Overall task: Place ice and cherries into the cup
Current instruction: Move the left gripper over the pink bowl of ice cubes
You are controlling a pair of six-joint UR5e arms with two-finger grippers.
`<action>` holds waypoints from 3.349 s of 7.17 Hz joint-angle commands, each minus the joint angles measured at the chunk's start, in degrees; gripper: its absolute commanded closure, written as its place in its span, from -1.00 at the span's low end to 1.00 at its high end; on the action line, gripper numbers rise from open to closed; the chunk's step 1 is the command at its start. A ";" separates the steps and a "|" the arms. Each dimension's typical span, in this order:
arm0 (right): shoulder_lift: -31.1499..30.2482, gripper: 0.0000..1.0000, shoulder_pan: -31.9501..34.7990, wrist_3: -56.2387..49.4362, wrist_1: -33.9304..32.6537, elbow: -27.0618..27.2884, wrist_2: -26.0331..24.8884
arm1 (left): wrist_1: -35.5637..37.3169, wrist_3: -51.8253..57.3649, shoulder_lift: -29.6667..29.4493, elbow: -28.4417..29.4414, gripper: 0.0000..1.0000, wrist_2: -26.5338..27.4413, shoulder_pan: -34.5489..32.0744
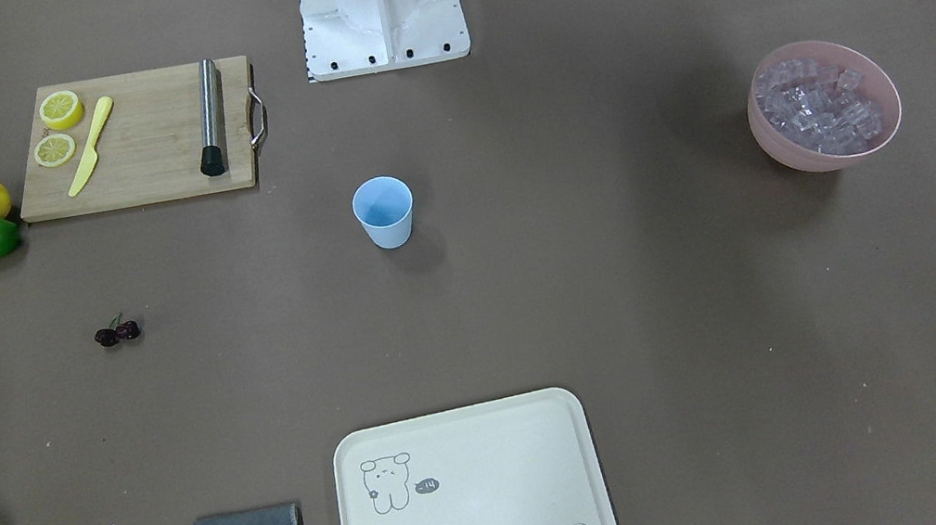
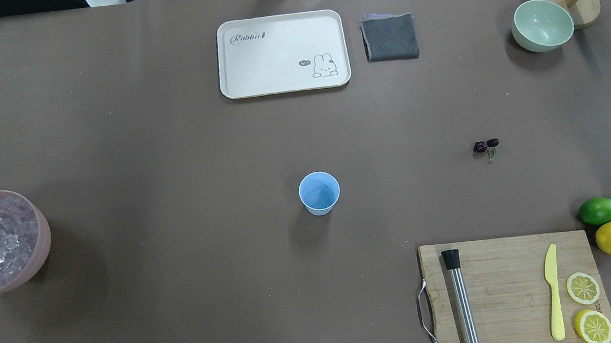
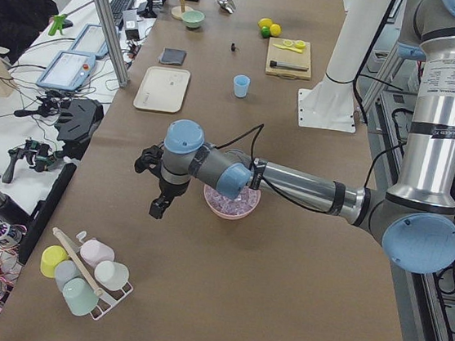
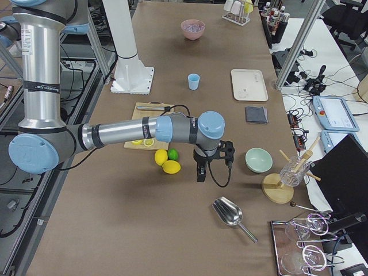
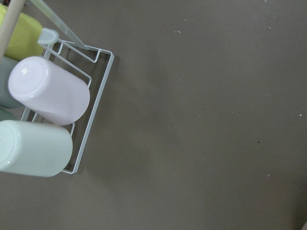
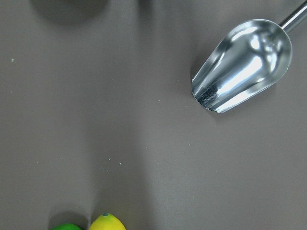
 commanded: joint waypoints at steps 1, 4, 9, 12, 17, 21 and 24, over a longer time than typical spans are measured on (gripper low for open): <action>-0.08 -1.00 0.06 0.00 0.00 -0.02 0.03 | -3.55 -8.73 3.53 -4.67 -0.95 1.05 5.78; -0.08 -1.00 -0.03 -0.09 0.00 -0.20 0.12 | -6.11 -18.07 7.68 -10.14 -0.95 5.90 16.51; -0.17 -1.00 -0.03 -0.17 0.00 -0.72 0.47 | -11.29 -25.63 9.00 -8.39 -0.95 8.80 26.91; -0.17 -1.00 -0.03 -0.17 0.00 -0.81 1.00 | -11.38 -25.11 8.82 -7.25 -0.58 8.71 26.91; -0.17 -1.00 -0.03 -0.09 0.00 -0.90 1.09 | -11.73 -25.46 8.12 -5.93 -0.21 8.71 28.93; -0.17 -1.00 -0.03 -0.09 0.00 -0.90 1.09 | -11.73 -25.37 7.06 -4.26 -0.21 8.71 28.93; -0.25 -1.00 -0.03 -0.17 0.00 -0.90 1.09 | -11.73 -25.37 7.24 -3.82 -0.28 8.71 29.63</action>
